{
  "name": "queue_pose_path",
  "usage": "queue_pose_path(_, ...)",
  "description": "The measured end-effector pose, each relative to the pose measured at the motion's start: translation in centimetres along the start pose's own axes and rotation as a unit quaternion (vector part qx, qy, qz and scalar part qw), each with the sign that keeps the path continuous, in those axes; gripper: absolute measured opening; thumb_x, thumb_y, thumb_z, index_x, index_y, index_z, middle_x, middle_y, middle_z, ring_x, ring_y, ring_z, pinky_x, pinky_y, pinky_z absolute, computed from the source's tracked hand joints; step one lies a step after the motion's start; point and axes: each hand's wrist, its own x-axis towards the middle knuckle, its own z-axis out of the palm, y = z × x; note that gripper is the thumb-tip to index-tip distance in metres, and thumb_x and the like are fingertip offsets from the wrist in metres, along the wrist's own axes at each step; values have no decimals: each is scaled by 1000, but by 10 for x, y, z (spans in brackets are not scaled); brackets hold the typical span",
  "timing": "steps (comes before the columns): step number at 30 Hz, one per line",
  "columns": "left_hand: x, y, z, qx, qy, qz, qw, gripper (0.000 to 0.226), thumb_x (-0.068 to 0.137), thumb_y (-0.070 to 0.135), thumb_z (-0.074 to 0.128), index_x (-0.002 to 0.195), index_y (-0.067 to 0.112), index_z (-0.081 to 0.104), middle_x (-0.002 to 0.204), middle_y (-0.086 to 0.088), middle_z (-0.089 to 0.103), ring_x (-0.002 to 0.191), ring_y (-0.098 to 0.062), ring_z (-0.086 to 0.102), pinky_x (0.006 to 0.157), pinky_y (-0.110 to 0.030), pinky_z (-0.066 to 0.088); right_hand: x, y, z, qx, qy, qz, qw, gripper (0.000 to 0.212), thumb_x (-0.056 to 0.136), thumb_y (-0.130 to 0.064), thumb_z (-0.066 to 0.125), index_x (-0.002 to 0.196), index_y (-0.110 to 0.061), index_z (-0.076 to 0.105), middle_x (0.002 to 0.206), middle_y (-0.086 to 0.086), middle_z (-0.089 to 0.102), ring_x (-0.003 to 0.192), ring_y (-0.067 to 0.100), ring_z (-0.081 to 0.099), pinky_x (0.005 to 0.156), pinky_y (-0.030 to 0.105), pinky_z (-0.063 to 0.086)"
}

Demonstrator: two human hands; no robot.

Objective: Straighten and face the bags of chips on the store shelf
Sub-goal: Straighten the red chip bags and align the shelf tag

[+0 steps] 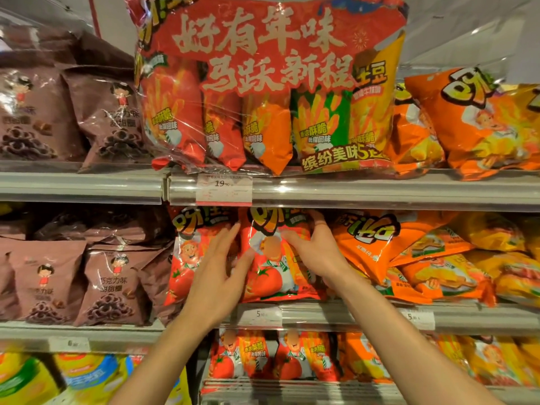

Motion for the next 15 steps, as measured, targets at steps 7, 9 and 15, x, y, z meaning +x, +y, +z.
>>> queue_pose_path(7, 0, -43, -24, 136, 130, -35, 982, 56, 92, 44, 53, 145, 25, 49, 156, -14, 34, 145, -32, 29, 115, -52, 28, -4, 6, 20, -141, 9, -16, 990, 75, 99, -45, 51, 156, -11, 17, 153, 19, 31, 144, 33, 30, 117, 39, 28)
queue_pose_path(9, -3, -55, -22, 128, 81, -59, 987, 66, 92, 52, 50, 153, 31, 36, 163, -13, 23, 149, -32, 23, 116, -53, 27, -15, 5, 29, -174, 12, -15, 985, 91, 93, -64, 46, 158, -13, 8, 161, 17, 13, 149, 32, 16, 120, 46, 21)
queue_pose_path(15, -2, -71, -18, 128, 57, -38, 989, 73, 92, 57, 42, 157, 30, 26, 164, -6, 24, 150, -26, 26, 116, -52, 31, -25, 17, 49, -179, 35, -52, 982, 113, 76, -72, 65, 156, -19, 6, 161, 9, 4, 150, 31, 12, 120, 48, 23)
